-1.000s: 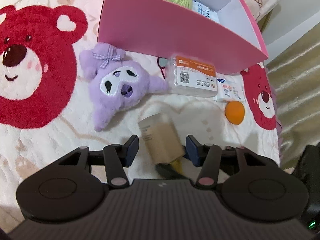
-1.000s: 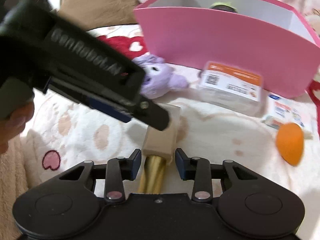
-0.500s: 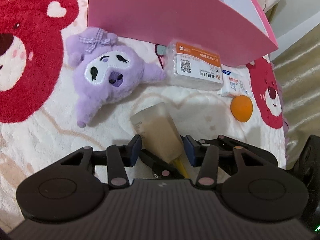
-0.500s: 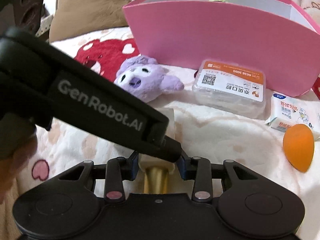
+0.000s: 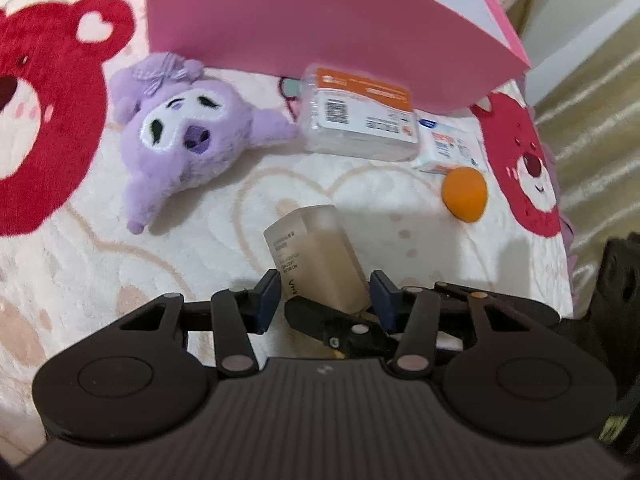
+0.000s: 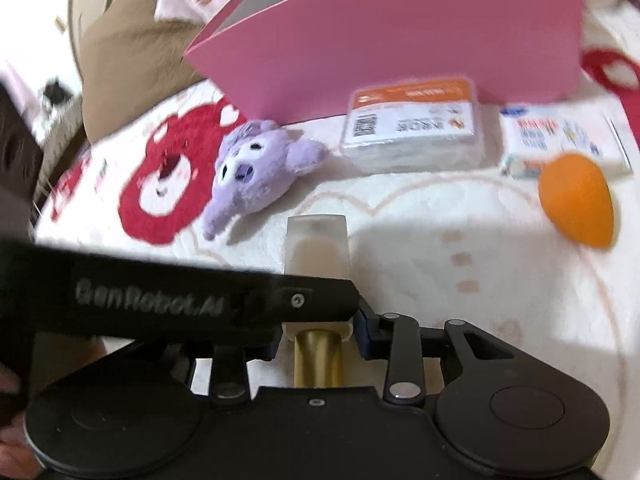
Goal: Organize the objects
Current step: 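Lift the cosmetic bottle with the left gripper and carry it over the pink box, then lower the bottle into the pink box and open the left gripper, then withdraw the left gripper from the box toward the purple plush, then lower the left gripper onto the purple plush toy and close on it, then lift the plush with the left gripper and carry it over the box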
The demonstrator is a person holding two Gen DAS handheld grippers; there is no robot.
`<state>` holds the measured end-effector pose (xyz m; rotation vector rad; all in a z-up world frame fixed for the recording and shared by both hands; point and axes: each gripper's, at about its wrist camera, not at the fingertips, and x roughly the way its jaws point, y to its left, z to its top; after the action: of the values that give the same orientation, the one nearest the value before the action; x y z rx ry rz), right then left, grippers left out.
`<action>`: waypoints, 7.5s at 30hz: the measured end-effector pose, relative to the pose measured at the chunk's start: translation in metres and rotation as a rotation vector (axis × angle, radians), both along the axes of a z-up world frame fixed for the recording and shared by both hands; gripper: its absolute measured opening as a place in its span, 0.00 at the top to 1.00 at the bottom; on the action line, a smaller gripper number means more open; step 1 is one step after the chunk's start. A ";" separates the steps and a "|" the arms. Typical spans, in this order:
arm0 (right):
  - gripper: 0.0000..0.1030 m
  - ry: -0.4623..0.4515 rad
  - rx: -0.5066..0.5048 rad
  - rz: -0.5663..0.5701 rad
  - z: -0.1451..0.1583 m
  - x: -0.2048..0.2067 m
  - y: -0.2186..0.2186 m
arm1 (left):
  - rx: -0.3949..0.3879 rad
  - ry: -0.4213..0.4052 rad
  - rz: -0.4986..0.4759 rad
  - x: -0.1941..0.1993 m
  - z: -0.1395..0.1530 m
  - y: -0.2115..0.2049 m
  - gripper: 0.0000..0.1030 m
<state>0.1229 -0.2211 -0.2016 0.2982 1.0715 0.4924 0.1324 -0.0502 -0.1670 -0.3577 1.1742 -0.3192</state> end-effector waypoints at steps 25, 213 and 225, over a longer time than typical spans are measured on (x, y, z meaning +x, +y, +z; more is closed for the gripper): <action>0.61 -0.313 -0.056 0.022 0.142 0.003 -0.018 | 0.010 -0.293 -0.090 0.007 0.146 -0.012 0.59; 0.49 -0.229 -0.199 0.064 0.013 0.040 0.064 | -0.083 0.061 0.084 0.064 0.020 0.096 0.69; 0.53 -0.216 -0.208 0.025 0.022 0.033 0.057 | -0.081 0.025 0.075 0.052 0.031 0.076 0.67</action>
<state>0.1560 -0.1638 -0.1799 0.0467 0.9076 0.4213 0.1843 0.0261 -0.1359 -0.4765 1.1713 -0.2986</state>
